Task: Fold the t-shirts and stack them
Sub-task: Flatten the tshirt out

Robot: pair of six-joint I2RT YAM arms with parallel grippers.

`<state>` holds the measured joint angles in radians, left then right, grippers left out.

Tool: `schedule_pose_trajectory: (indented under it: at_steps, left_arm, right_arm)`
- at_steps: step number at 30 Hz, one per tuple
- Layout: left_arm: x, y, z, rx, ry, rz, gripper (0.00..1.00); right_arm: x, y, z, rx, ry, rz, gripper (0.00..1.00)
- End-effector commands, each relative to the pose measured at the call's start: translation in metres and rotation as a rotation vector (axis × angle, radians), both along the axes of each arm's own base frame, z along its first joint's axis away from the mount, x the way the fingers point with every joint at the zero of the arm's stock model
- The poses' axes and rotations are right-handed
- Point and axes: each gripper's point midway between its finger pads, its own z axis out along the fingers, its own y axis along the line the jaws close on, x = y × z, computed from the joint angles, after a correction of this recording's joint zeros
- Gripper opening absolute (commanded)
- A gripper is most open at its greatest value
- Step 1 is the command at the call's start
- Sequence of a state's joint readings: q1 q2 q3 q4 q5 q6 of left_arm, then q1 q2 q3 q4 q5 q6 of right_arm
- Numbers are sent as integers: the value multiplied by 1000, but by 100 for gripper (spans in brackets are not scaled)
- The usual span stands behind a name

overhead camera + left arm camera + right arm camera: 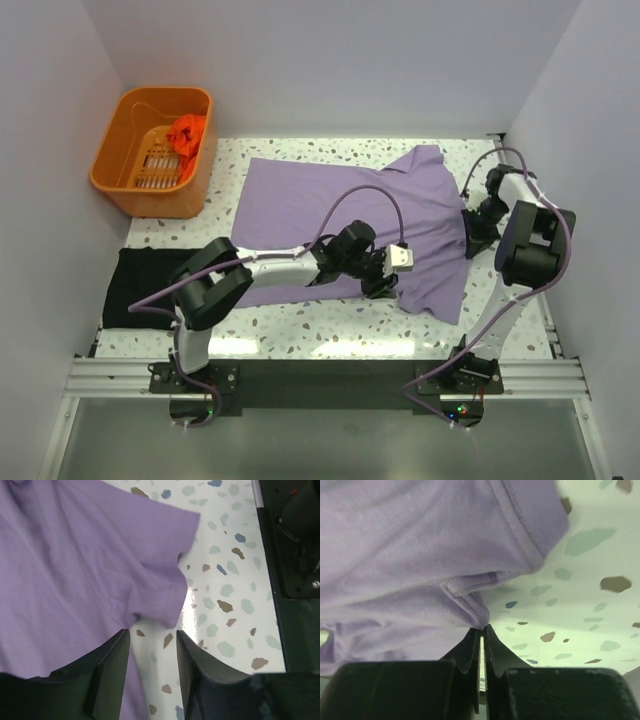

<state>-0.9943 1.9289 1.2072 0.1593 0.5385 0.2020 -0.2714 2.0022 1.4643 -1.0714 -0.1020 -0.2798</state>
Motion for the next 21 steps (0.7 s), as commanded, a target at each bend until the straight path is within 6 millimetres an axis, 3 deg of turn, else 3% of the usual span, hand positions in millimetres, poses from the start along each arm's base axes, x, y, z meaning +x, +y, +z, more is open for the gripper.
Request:
schedule_pose_trajectory:
  at_steps: [1, 2, 4, 5, 6, 8, 9, 11, 12, 13, 16, 18, 21]
  left_arm:
    - [-16, 9, 7, 0, 23, -69, 48]
    - [-18, 12, 12, -8, 27, -73, 50]
    - [-16, 29, 29, -39, 41, -48, 50]
    - [-17, 40, 29, -43, 67, -36, 50]
    - [-4, 52, 45, -71, 62, 7, 50]
    - [6, 74, 42, -39, 102, 74, 49]
    - [19, 89, 51, -41, 86, 122, 49]
    - [28, 117, 41, 18, 108, 185, 49]
    - [43, 136, 50, 10, 98, 242, 49]
    - [50, 149, 50, 23, 93, 271, 49]
    - [71, 201, 42, 104, 110, 404, 49]
    - [88, 234, 35, 154, 85, 477, 49]
    - [96, 276, 18, 239, 82, 552, 49]
  right_arm:
    - [7, -13, 14, -29, -10, 86, 7]
    - [10, -15, 25, -41, -40, 116, 18]
    - [12, -19, 39, -58, -74, 145, 29]
    - [11, -22, 52, -84, -98, 169, 36]
    - [10, -23, 58, -90, -103, 182, 38]
    - [3, -17, 70, -70, -113, 222, 42]
    - [-2, -13, 78, -57, -127, 238, 41]
    - [-21, 5, 75, -7, -79, 313, 37]
    - [-30, 12, 78, 2, -72, 339, 35]
    - [-45, 25, 69, 23, -25, 381, 33]
    - [-66, 45, 49, 3, 8, 477, 32]
    - [-70, 51, 35, -17, 29, 493, 32]
    - [-64, 52, 15, -59, 38, 502, 30]
